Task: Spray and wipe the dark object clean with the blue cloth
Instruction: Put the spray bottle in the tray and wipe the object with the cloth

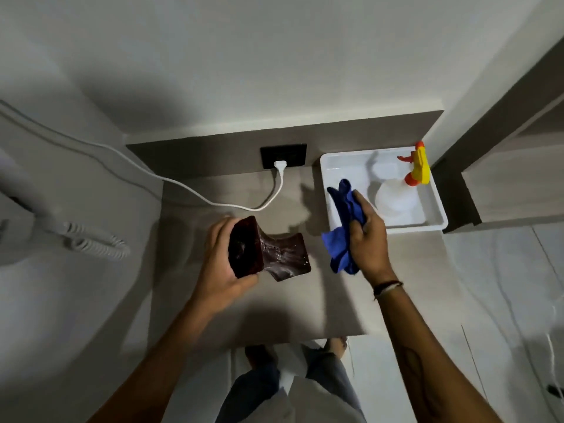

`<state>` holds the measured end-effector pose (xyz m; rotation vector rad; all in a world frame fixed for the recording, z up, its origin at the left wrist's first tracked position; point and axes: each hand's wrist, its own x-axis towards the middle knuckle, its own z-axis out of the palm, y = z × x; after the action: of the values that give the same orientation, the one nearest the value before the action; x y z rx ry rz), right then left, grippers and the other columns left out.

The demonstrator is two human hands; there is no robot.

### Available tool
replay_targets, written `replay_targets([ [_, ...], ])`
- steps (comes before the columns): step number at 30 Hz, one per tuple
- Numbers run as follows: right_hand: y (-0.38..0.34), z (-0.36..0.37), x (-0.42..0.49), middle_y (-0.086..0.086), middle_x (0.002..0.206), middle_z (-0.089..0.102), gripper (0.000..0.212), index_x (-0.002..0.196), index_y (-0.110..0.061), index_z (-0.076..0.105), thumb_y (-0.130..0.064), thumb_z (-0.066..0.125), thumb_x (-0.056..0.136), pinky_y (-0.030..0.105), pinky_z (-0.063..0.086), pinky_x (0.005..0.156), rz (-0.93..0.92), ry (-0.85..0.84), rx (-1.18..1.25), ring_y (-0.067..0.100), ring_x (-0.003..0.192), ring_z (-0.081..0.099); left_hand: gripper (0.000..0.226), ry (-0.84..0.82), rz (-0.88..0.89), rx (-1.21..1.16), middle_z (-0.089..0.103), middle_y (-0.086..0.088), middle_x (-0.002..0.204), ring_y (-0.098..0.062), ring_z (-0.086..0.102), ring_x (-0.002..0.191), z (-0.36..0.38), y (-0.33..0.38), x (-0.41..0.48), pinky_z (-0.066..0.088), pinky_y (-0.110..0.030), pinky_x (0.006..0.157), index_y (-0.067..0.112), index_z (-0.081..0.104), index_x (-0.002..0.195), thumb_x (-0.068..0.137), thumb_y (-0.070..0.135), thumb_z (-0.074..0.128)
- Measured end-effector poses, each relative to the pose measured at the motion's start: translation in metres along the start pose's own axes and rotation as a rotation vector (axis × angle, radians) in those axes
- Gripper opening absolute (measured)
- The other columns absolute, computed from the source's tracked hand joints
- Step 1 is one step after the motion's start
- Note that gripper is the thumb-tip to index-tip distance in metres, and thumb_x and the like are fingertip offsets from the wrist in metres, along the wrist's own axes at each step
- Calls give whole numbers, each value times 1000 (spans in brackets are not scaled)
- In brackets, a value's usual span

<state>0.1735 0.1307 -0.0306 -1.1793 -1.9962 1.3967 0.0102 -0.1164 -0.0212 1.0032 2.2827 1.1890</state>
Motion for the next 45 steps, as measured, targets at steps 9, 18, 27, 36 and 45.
replay_targets([
  [9,-42,95,-105,12,173,32,80,165,-4,31,22,50,92,29,22,135,-299,-356,-17,21,162,30,101,-15,20,-54,50,7,141,-22,53,133,-21,-41,-10,49,-45,109,42,46,146,54,31,84],
  [18,20,87,-91,10,178,-13,90,169,-11,4,13,53,97,50,12,136,-286,-467,-521,31,167,-9,103,5,13,51,49,3,137,-11,54,126,-25,-41,-13,40,-9,102,24,50,147,52,26,88],
  [27,4,110,-104,7,179,-15,102,170,-13,1,13,58,90,44,10,137,-548,-482,-391,27,167,-7,106,-6,7,105,51,0,135,-23,56,125,-29,-32,-9,36,-8,105,17,52,146,47,41,80],
  [36,-22,126,-108,11,180,-9,100,170,-13,-1,13,57,92,48,12,136,-481,-487,-276,31,167,-5,95,2,17,123,55,9,126,-16,58,118,-25,-21,-8,48,-31,100,22,57,139,50,47,80],
  [45,39,85,-79,11,178,-17,84,170,-15,-6,2,46,107,48,14,136,-371,-513,-657,33,166,-12,112,-30,-88,168,50,-4,140,-28,54,129,-34,-26,-13,49,-38,103,11,48,151,49,29,88],
])
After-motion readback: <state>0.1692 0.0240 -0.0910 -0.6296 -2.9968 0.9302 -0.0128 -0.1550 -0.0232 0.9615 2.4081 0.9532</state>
